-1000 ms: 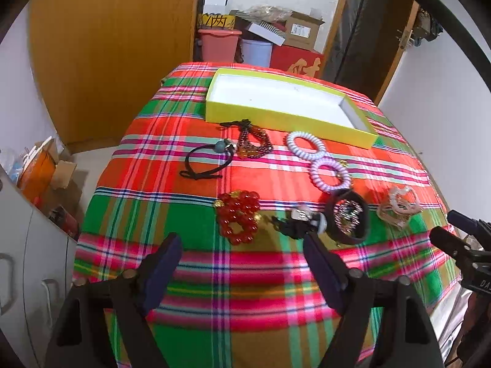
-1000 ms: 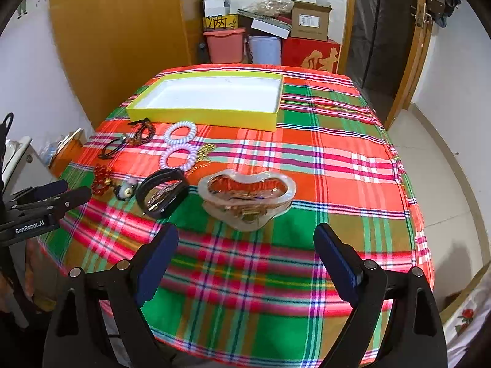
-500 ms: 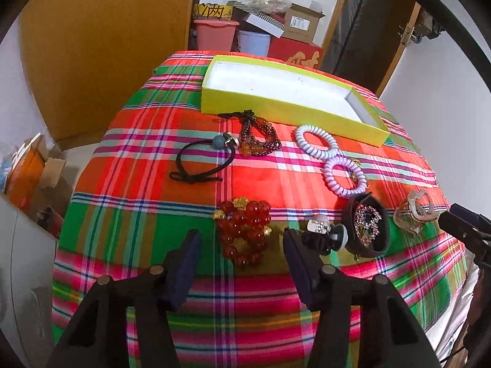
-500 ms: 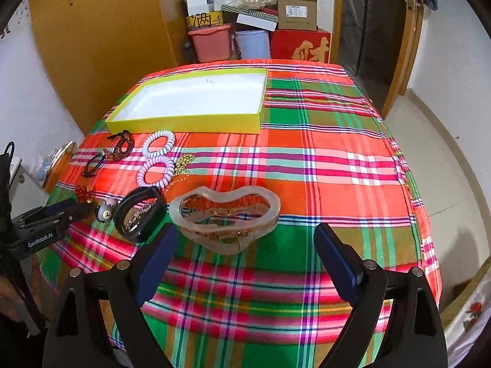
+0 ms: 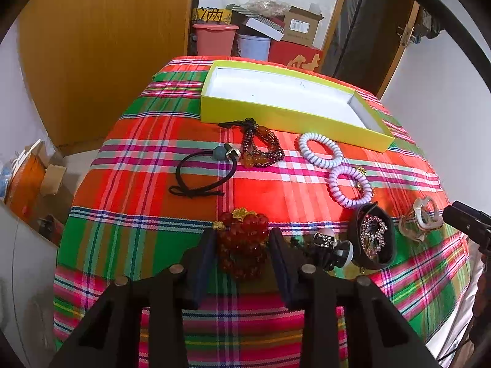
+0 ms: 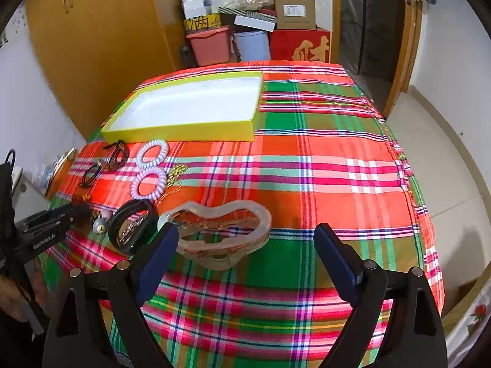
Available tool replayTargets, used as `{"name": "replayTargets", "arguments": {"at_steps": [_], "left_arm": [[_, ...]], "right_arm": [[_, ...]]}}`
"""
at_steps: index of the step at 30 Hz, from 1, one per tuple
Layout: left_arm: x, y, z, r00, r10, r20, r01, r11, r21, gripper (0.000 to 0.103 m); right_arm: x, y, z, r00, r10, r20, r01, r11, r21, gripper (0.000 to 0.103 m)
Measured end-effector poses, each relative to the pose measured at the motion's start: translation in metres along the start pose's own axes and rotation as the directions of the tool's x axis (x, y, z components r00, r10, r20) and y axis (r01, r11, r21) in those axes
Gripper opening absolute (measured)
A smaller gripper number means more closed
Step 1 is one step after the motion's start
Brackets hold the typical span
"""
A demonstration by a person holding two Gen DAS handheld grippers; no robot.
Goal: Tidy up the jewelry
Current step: 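Move the left tool to the red bead bracelet while the right tool approaches the clear claw clip, then close the left tool on the red beads while the right tool grasps the claw clip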
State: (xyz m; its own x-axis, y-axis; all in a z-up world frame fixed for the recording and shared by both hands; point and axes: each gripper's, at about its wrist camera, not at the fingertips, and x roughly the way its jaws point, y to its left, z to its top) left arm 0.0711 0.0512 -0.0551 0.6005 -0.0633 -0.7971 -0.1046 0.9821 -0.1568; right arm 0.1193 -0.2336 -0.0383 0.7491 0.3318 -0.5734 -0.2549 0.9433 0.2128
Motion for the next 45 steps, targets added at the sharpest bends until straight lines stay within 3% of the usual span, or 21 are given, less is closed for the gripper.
{"name": "replayTargets", "arguments": {"at_steps": [5,7,9,14,19,45], "left_arm": [[-0.004,0.004,0.000,1.000,-0.009,-0.001,0.009,1.000,-0.014,0.035],[-0.004,0.005,-0.001,1.000,-0.015,-0.005,0.015,1.000,-0.017,0.035],[-0.004,0.005,-0.002,1.000,-0.021,-0.007,0.020,1.000,-0.018,0.035],[-0.004,0.002,-0.002,0.999,-0.034,-0.006,0.033,0.999,-0.016,0.035],[-0.006,0.000,-0.002,0.999,-0.041,-0.004,0.041,0.999,-0.014,0.035],[-0.059,-0.009,0.008,0.994,-0.056,0.098,0.055,0.998,0.013,0.035]], "right_arm": [[0.011,-0.010,0.008,0.998,0.010,-0.064,-0.008,1.000,0.030,0.087],[0.015,-0.013,0.012,0.996,0.015,-0.091,-0.012,0.999,0.031,0.069],[0.020,-0.016,0.015,0.992,0.018,-0.122,-0.015,1.000,0.021,0.059],[0.032,-0.021,0.020,0.979,0.055,-0.196,-0.052,0.998,0.022,0.049],[0.035,-0.021,0.024,0.974,0.081,-0.213,-0.079,0.997,0.020,0.021],[-0.012,0.001,0.021,0.997,0.032,-0.065,-0.035,0.999,-0.042,0.011]]}}
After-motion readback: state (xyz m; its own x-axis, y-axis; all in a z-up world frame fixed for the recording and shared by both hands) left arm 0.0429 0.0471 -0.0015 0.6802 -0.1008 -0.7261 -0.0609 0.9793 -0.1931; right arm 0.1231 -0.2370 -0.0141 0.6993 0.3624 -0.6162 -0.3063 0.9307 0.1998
